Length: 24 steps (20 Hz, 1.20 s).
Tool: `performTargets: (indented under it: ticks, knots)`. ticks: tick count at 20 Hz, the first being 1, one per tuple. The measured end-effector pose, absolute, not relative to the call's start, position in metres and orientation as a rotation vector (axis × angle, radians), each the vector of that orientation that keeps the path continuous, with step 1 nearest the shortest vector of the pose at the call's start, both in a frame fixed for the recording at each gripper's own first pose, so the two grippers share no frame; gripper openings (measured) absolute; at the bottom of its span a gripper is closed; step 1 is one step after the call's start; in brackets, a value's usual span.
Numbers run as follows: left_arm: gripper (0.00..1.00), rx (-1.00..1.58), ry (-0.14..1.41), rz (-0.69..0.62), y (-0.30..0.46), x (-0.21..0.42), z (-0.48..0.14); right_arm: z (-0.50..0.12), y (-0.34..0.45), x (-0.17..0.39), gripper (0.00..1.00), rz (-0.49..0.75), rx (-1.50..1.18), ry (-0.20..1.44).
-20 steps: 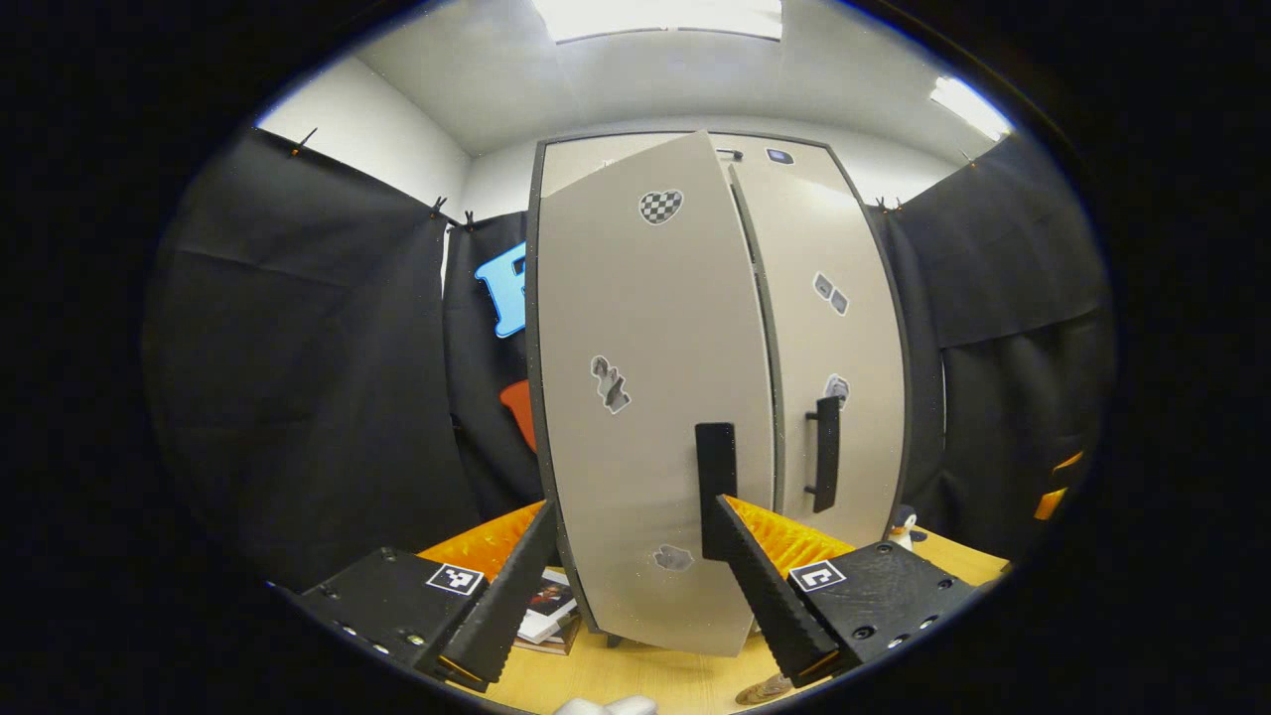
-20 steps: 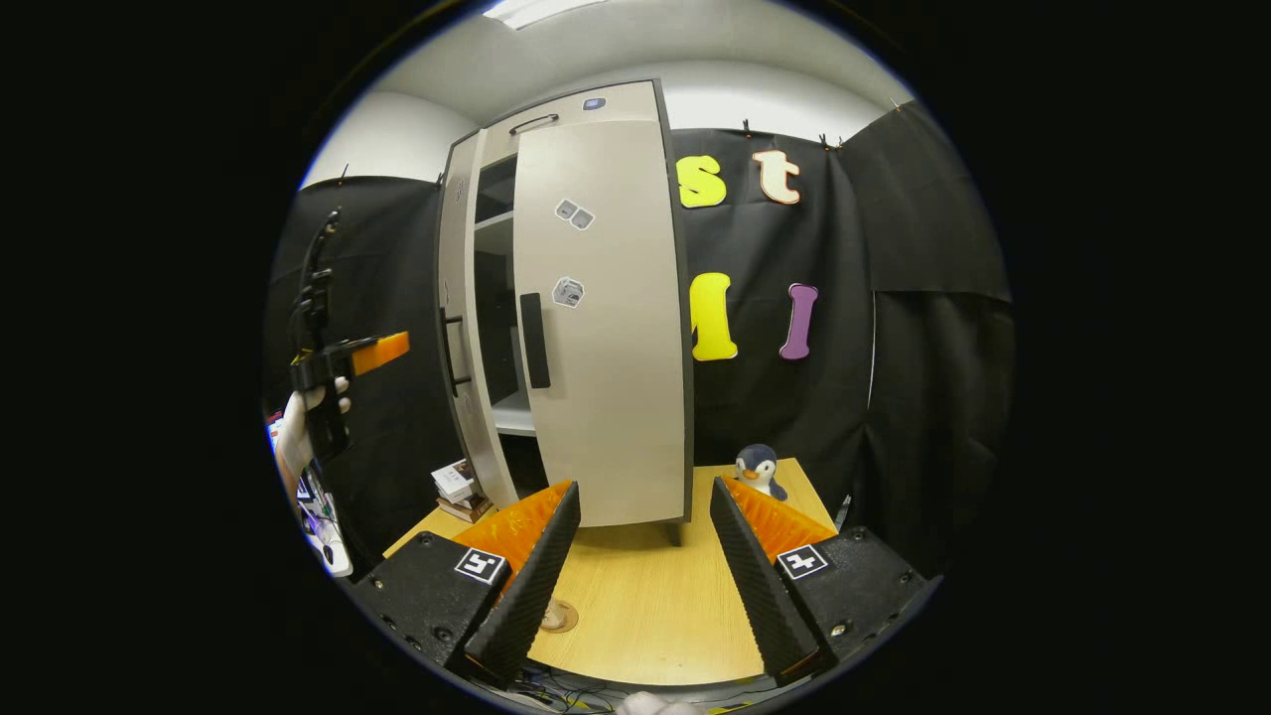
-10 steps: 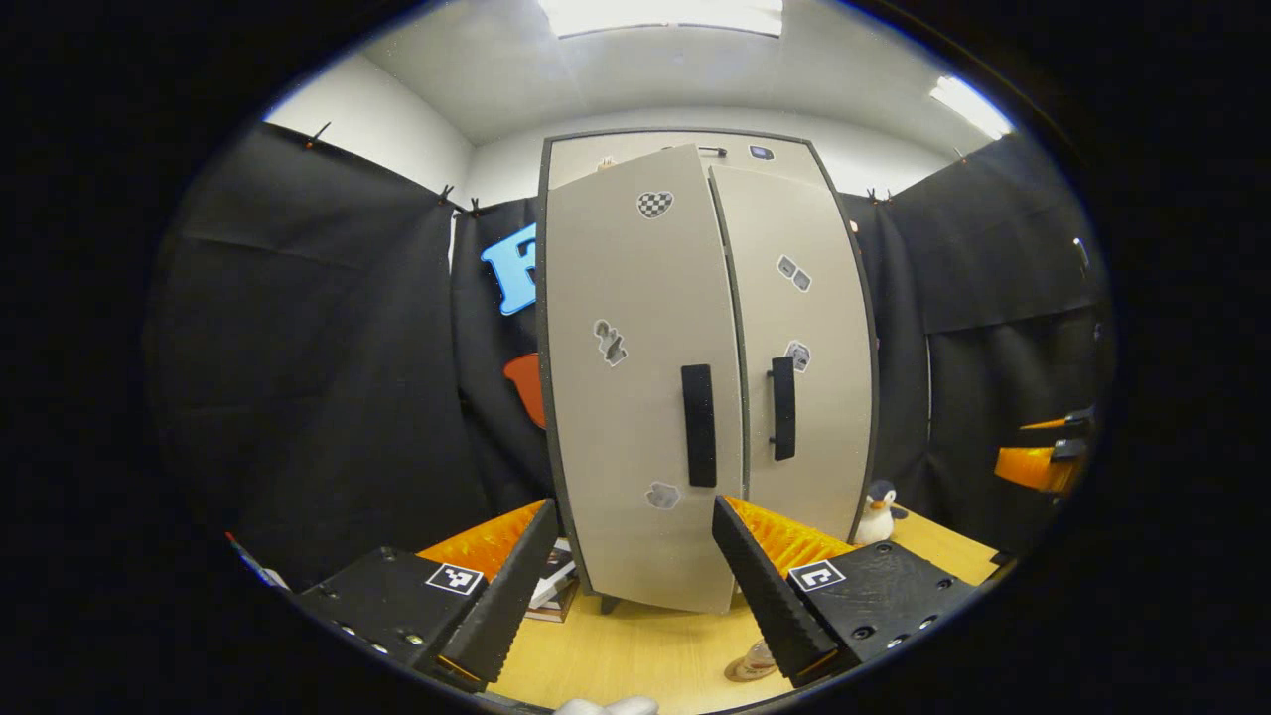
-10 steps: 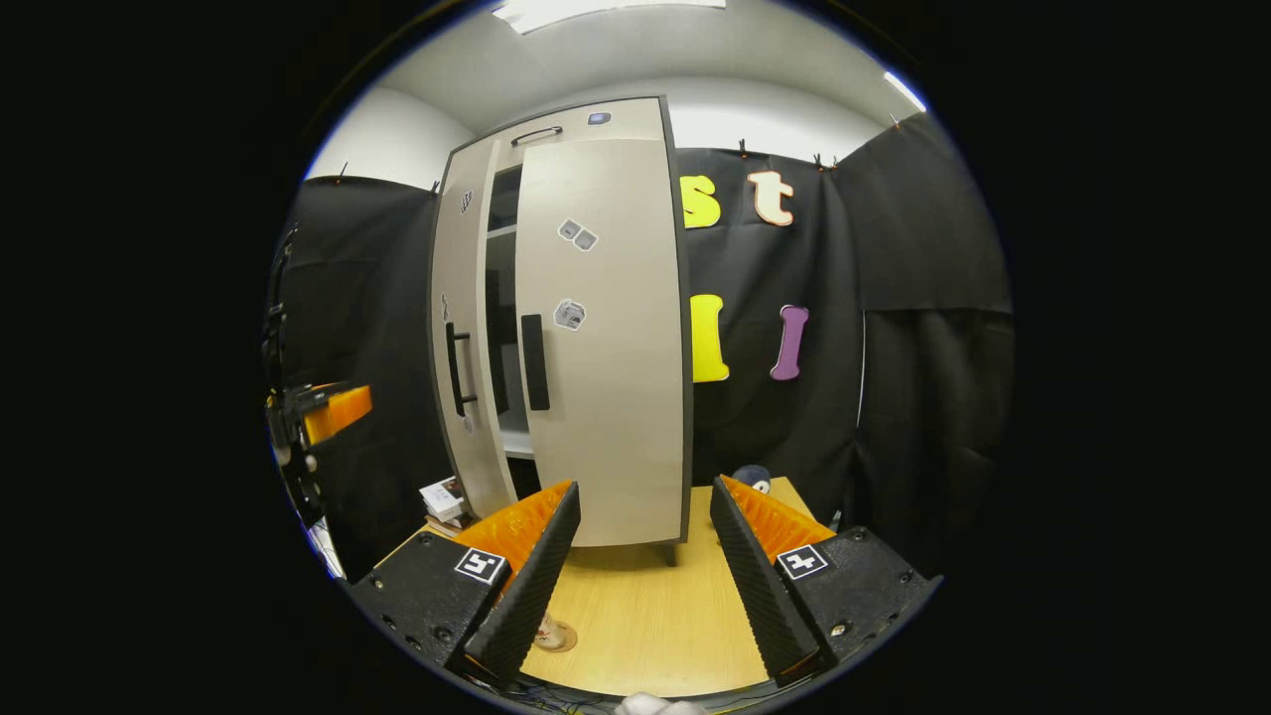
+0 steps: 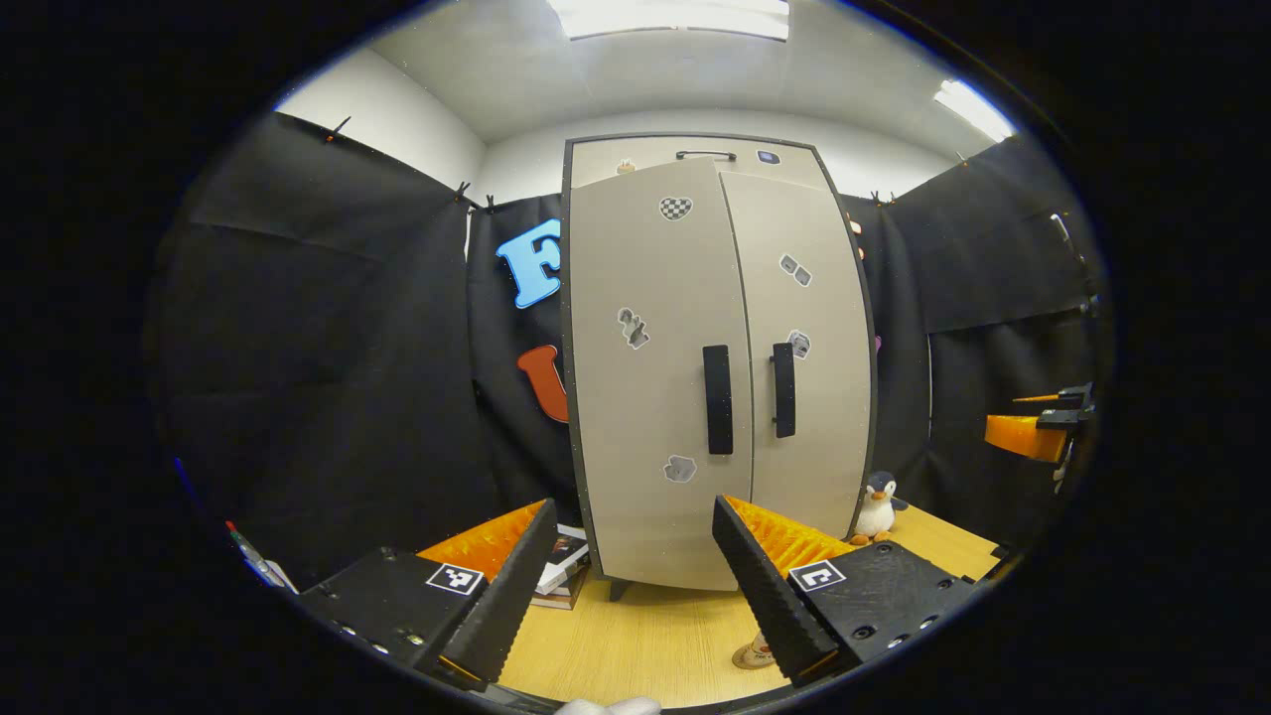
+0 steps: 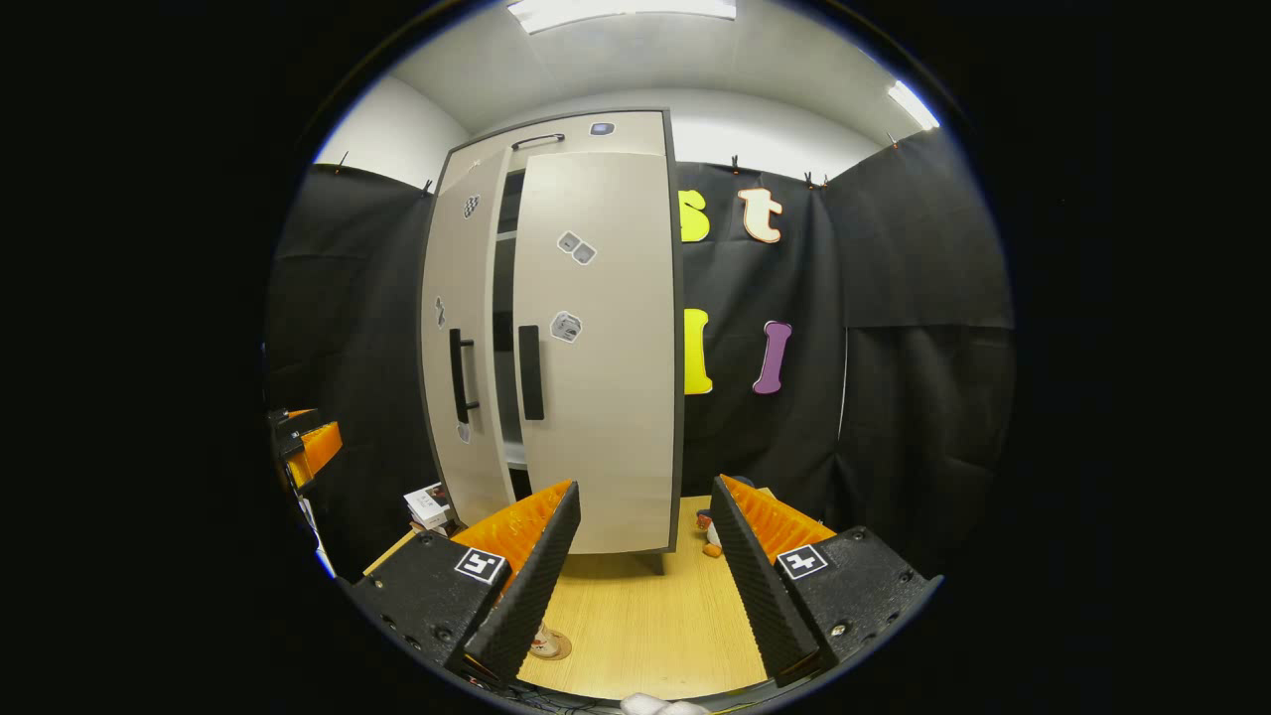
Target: Grasp the bottle in the cabinet with the left hand and place it on the coaster, then close the right door with the right hand and the left door with the left hand.
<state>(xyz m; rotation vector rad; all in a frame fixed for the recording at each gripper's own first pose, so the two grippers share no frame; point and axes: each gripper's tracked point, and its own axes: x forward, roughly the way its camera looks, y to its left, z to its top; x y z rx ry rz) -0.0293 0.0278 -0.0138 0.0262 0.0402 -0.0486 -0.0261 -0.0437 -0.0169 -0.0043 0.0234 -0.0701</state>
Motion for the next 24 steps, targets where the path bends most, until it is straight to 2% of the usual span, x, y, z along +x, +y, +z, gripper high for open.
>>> performTargets:
  ticks: [24]
  knots:
    - [0.96,0.014,0.031,-0.101,0.017,-0.009,-0.005,-0.018,-0.045,-0.044,0.82,-0.099,-0.01,0.033]
